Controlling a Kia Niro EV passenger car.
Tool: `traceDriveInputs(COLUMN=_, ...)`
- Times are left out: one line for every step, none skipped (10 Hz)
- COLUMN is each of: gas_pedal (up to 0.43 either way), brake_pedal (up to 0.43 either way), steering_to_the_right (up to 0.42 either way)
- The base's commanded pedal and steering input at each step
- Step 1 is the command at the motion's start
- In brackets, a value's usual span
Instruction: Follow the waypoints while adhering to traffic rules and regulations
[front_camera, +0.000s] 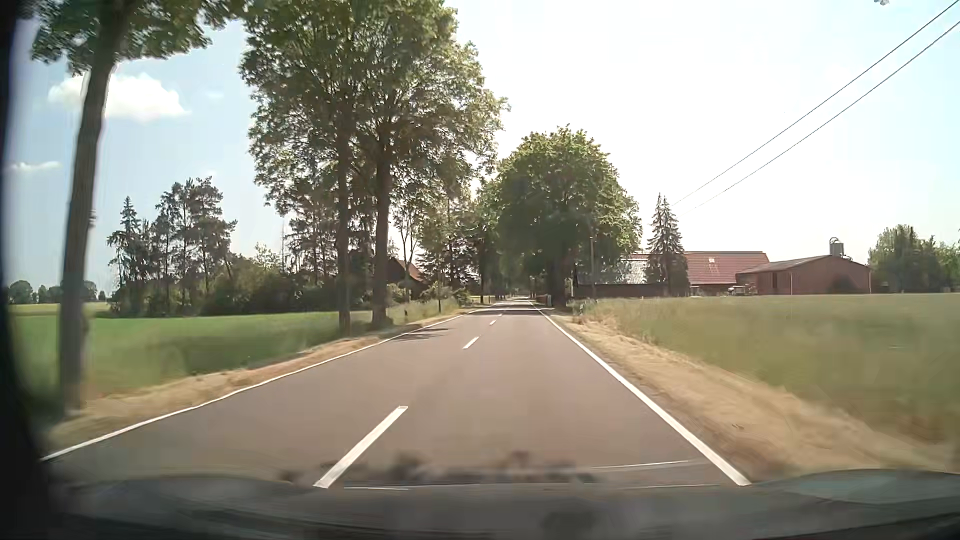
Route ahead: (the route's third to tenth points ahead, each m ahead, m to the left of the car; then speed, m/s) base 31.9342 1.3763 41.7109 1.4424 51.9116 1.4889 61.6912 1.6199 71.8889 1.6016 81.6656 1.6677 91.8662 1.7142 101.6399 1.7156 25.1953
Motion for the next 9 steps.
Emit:
traceDriveInputs(gas_pedal=0.280, brake_pedal=0.006, steering_to_the_right=0.003)
traceDriveInputs(gas_pedal=0.280, brake_pedal=0.006, steering_to_the_right=0.002)
traceDriveInputs(gas_pedal=0.280, brake_pedal=0.006, steering_to_the_right=0.002)
traceDriveInputs(gas_pedal=0.280, brake_pedal=0.006, steering_to_the_right=0.001)
traceDriveInputs(gas_pedal=0.287, brake_pedal=0.006, steering_to_the_right=0.001)
traceDriveInputs(gas_pedal=0.287, brake_pedal=0.006, steering_to_the_right=0.001)
traceDriveInputs(gas_pedal=0.287, brake_pedal=0.006, steering_to_the_right=0.001)
traceDriveInputs(gas_pedal=0.287, brake_pedal=0.006, steering_to_the_right=0.001)
traceDriveInputs(gas_pedal=0.287, brake_pedal=0.006, steering_to_the_right=0.001)
